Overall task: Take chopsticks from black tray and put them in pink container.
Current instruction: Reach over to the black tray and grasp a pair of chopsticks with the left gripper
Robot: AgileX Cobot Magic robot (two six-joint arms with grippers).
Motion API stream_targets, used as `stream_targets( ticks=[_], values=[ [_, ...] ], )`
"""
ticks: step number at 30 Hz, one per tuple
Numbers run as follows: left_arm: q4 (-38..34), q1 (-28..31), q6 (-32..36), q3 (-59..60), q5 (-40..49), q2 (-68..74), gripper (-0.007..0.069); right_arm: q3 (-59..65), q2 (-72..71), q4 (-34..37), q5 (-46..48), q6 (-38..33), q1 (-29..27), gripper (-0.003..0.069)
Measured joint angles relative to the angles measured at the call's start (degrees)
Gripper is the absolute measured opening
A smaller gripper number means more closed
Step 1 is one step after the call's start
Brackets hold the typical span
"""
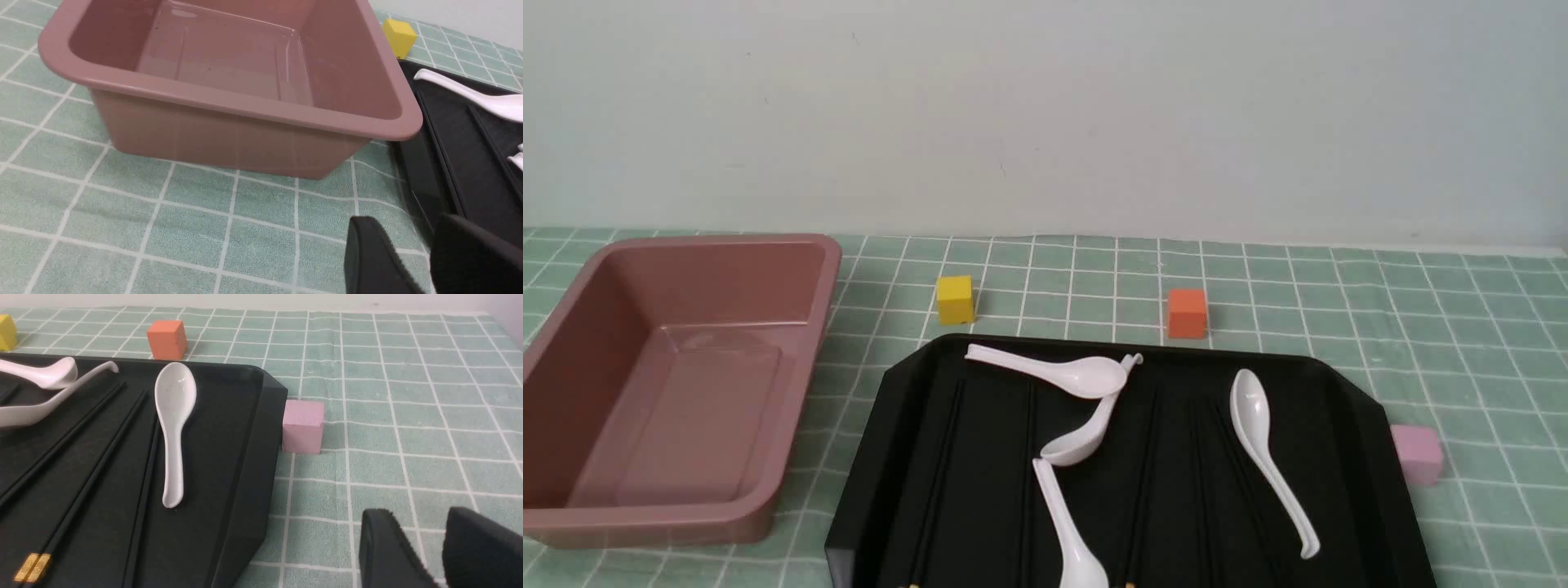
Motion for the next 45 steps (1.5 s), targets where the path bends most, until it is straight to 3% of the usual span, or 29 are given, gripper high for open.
stream_targets(
  ticks=[45],
  values=[
    [1.1,0.0,-0.2,0.0,-0.1,0.0,0.0239,0.0,0.0,0.0,0.0,0.0,0.0,0.024]
  ],
)
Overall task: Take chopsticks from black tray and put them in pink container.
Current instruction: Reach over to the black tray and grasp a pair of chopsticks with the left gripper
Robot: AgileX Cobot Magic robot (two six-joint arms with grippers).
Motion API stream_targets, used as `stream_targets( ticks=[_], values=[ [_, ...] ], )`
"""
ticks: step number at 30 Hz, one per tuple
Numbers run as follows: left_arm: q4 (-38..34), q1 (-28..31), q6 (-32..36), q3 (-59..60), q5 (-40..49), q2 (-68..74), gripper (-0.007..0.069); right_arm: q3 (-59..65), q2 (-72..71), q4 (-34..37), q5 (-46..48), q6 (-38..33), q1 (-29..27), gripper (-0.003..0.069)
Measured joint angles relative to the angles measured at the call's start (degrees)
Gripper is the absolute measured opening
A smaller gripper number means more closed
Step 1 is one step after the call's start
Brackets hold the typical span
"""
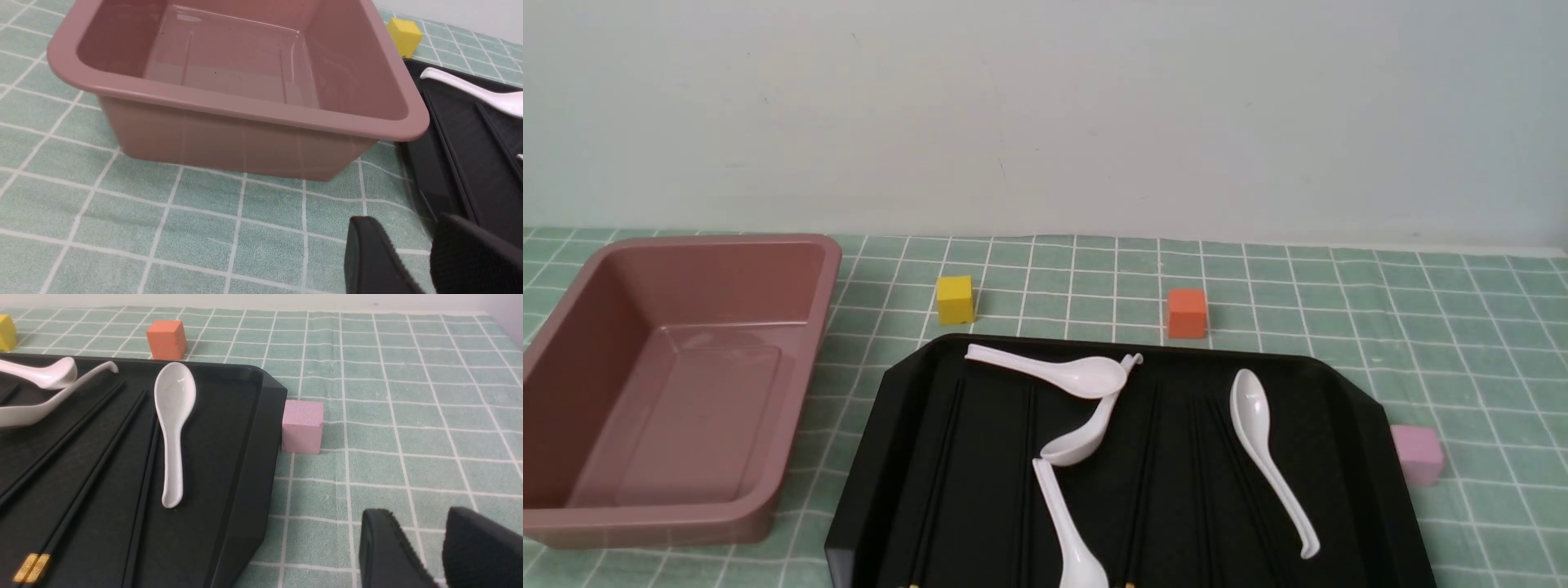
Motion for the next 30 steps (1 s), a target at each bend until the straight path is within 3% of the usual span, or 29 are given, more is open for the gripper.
stream_targets(
  ticks=[4,6,7,8,11,19,24,28,30],
  values=[
    [-11.5,0.0,-8.4,0.0,-0.3,0.0,0.0239,0.0,0.0,0.0,0.0,0.0,0.0,0.024],
    [-25.6,0.0,-18.0,0.0,-1.0,0.0,0.0239,0.0,0.0,0.0,0.0,0.0,0.0,0.024],
    [-26.7,0.0,-18.7,0.0,-1.1,0.0,0.0239,0.0,0.0,0.0,0.0,0.0,0.0,0.024],
    [-34.3,0.0,-22.8,0.0,-1.8,0.0,0.0239,0.0,0.0,0.0,0.0,0.0,0.0,0.024],
    [-47.7,0.0,-29.5,0.0,-4.7,0.0,0.0239,0.0,0.0,0.0,0.0,0.0,0.0,0.024],
    [-59.3,0.0,-31.1,0.0,-14.5,0.0,0.0239,0.0,0.0,0.0,0.0,0.0,0.0,0.024],
    [-60.8,0.0,-22.4,-2.9,-19.3,0.0,0.0203,0.0,0.0,0.0,0.0,0.0,0.0,0.024],
    [-57.5,0.0,-8.0,-14.6,-14.7,3.2,0.0105,0.0,0.0,0.0,0.0,0.0,0.0,0.024],
    [-54.3,0.0,0.0,-22.3,-7.6,9.4,0.0037,0.0,0.0,0.0,0.0,0.0,0.0,0.024]
  ],
)
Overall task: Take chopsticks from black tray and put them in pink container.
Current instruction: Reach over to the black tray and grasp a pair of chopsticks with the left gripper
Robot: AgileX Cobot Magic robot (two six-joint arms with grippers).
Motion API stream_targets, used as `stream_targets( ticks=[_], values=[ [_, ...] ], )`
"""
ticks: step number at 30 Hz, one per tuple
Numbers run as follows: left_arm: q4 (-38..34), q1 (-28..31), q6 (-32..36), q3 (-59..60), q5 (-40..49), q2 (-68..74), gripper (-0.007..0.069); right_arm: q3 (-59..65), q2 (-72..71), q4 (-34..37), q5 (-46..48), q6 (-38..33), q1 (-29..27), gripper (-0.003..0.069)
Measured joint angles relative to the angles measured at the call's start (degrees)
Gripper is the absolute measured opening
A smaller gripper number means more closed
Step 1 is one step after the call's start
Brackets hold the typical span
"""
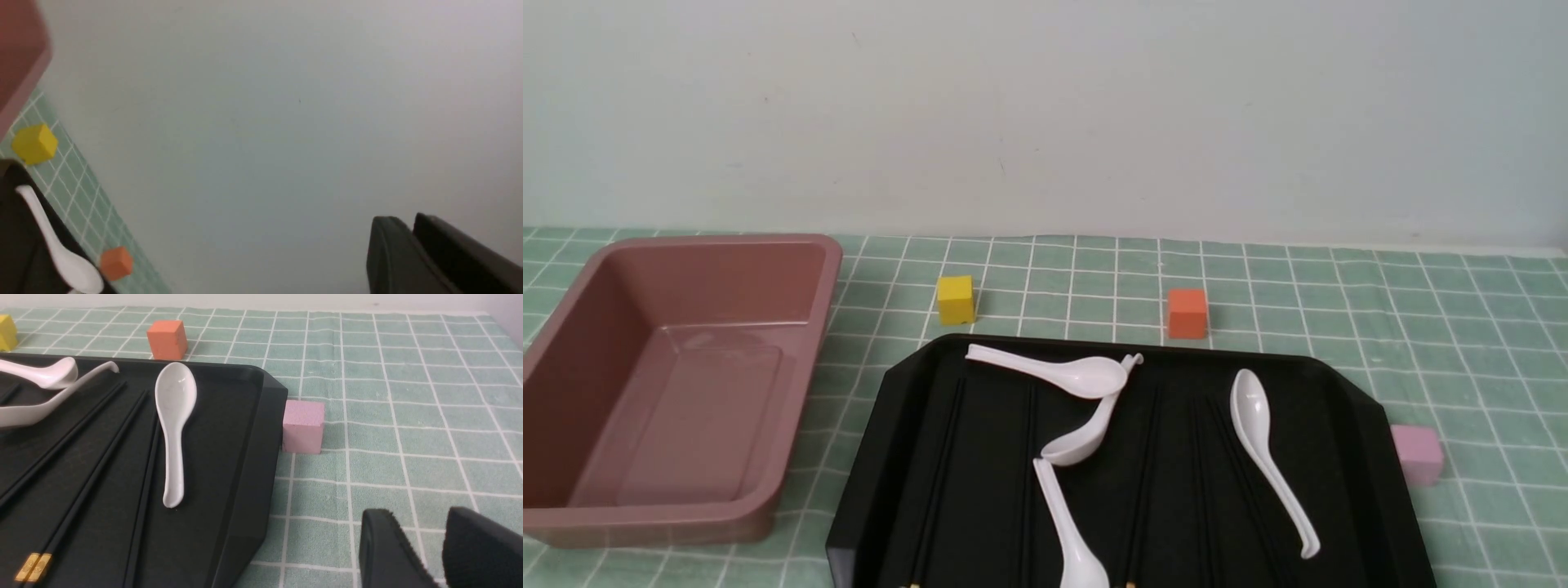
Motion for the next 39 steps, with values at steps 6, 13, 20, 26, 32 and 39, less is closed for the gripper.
stream_targets(
  ticks=[6,13,20,26,32,39],
  values=[
    [14.8,0.0,5.5,-18.0,34.0,27.5,-0.0013,0.0,0.0,0.0,0.0,0.0,0.0,0.024],
    [26.0,-3.1,9.0,-28.6,50.2,56.9,-0.0013,0.0,0.0,0.0,0.0,0.0,0.0,0.024],
    [38.5,-19.7,-6.1,-33.4,44.6,68.3,-0.0013,0.0,0.0,0.0,0.0,0.0,0.0,0.024],
    [54.8,-29.5,-21.7,-38.3,41.4,79.3,0.0078,0.0,0.0,0.0,0.0,0.0,0.0,0.024],
    [62.3,-31.2,-25.0,-43.9,40.0,87.7,0.0246,0.0,0.0,0.0,0.0,0.0,0.0,0.024],
    [64.9,-31.2,-21.3,-44.9,35.7,94.1,0.0348,0.0,0.0,0.0,0.0,0.0,0.0,0.024]
  ],
)
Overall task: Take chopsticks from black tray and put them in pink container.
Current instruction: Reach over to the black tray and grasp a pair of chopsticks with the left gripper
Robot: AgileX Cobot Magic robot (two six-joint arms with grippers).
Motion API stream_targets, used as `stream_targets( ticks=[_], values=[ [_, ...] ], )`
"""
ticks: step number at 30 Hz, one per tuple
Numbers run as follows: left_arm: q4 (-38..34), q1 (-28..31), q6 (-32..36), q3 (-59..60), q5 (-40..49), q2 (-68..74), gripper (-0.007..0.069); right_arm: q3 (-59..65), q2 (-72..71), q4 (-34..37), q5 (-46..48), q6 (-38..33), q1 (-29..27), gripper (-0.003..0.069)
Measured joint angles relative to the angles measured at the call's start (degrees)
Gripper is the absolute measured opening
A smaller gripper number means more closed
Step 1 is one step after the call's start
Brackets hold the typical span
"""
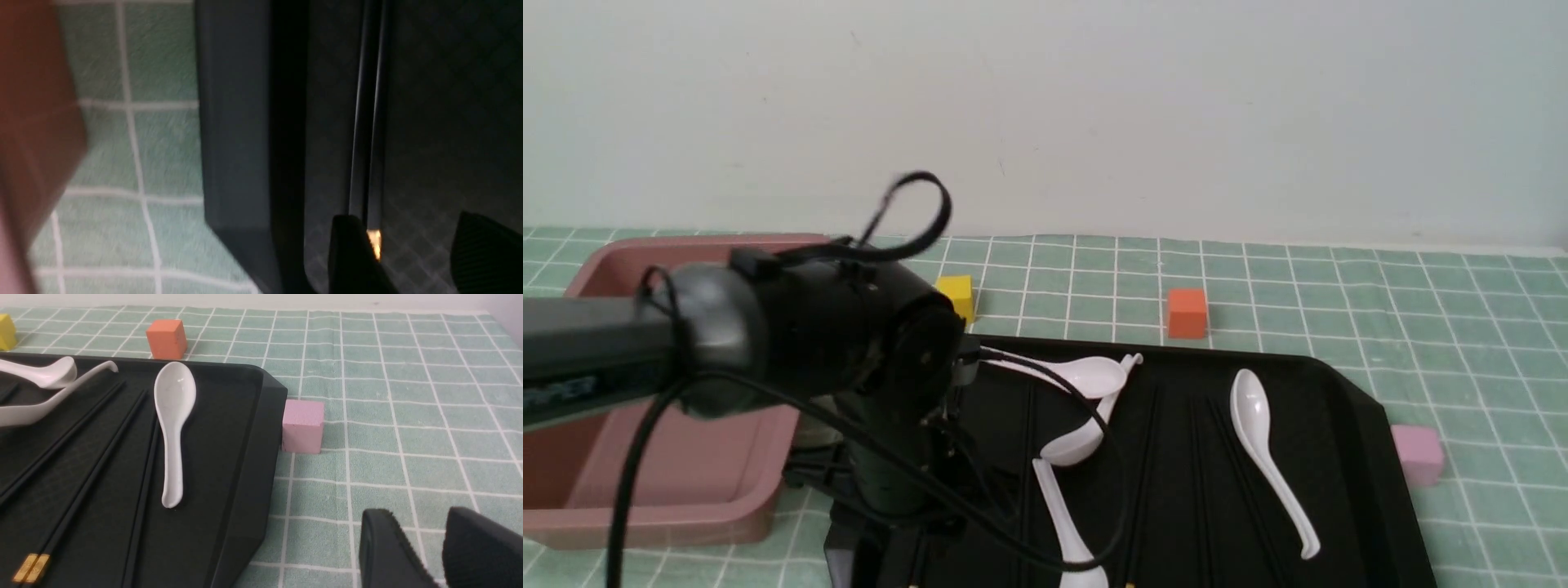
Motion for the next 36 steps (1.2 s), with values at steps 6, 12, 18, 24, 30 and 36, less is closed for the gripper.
stream_targets(
  ticks=[6,12,18,24,30,36],
  values=[
    [0.7,0.0,0.6,0.0,-3.0,4.3,0.0354,0.0,0.0,0.0,0.0,0.0,0.0,0.024],
    [2.2,0.0,0.6,-0.2,-5.1,6.0,0.0354,0.0,0.0,0.0,0.0,0.0,0.0,0.024],
    [2.0,0.0,0.6,-1.0,-5.0,7.2,0.0305,0.0,0.0,0.0,0.0,0.0,0.0,0.024],
    [0.9,-0.1,-0.2,-1.3,-5.0,7.5,0.0107,0.0,0.0,0.0,0.0,0.0,0.0,0.024],
    [1.3,-0.1,-3.4,-1.1,-5.2,6.4,0.0115,0.0,0.0,0.0,0.0,0.0,0.0,0.024],
    [1.5,0.0,-3.9,-2.1,-3.6,-1.3,0.0115,0.0,0.0,0.0,0.0,0.0,0.0,0.024]
  ],
)
